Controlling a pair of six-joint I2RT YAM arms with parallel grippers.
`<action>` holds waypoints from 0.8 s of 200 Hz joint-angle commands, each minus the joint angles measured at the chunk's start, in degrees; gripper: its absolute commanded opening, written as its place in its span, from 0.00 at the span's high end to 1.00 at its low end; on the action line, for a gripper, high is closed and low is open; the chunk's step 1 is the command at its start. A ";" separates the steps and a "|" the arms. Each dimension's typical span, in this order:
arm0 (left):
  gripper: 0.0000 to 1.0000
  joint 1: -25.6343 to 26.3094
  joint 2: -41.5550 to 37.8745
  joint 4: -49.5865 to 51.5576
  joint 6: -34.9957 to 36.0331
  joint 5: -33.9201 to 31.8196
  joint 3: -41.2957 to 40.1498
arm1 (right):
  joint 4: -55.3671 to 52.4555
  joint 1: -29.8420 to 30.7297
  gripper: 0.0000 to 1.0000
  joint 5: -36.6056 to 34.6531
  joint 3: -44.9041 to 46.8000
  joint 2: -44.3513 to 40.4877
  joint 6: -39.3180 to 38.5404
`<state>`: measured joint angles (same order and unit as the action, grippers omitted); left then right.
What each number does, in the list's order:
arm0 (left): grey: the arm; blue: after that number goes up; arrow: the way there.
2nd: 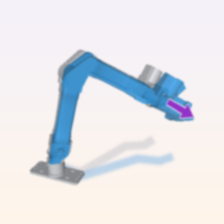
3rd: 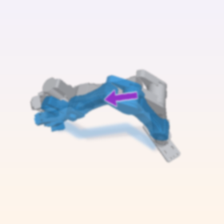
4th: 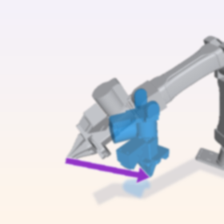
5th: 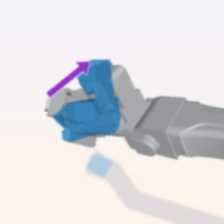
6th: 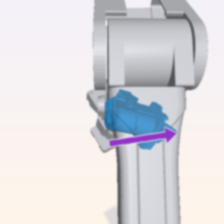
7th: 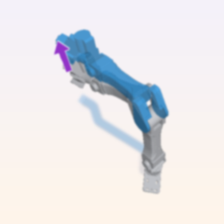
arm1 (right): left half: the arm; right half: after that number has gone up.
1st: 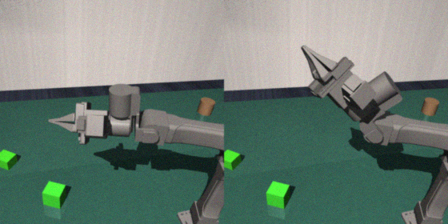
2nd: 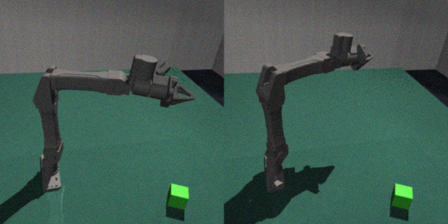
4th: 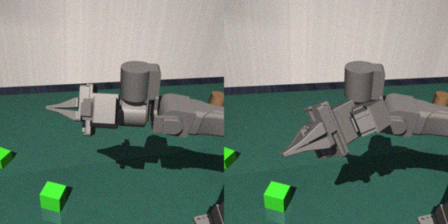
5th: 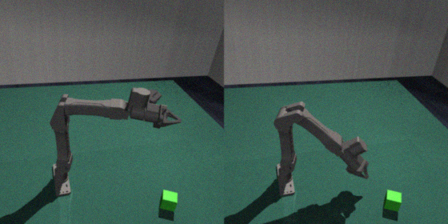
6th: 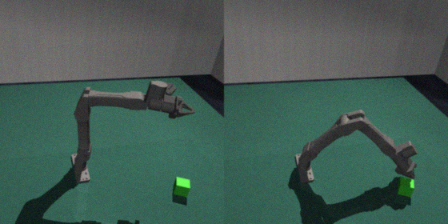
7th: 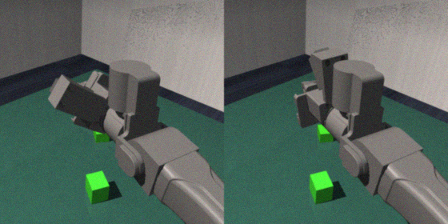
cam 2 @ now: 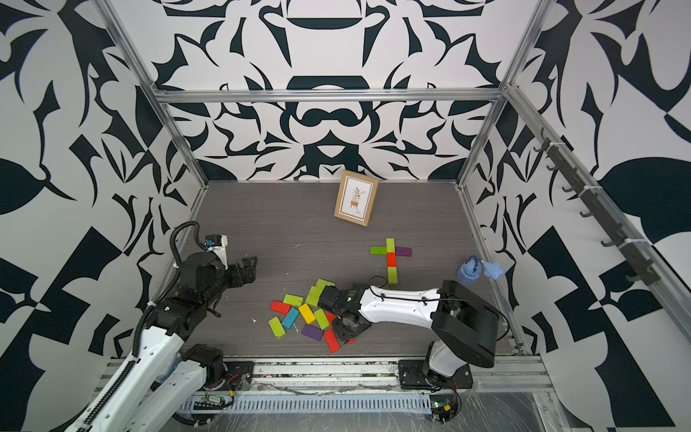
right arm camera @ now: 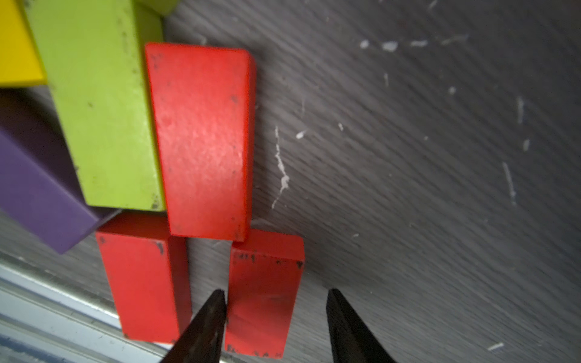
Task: Assemble the letter t with building blocks
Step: Pick up the building block from the center of the board.
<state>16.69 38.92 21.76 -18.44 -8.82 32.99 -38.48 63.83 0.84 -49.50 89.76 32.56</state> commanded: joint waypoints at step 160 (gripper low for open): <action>0.00 -0.01 -0.36 -0.49 -0.44 0.00 -0.18 | -5.20 -0.16 0.65 -6.45 -2.35 4.37 0.08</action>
<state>16.69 39.46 21.74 -18.44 -8.80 32.97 -41.43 63.83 -2.76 -51.88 93.34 32.80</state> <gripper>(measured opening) 0.998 0.374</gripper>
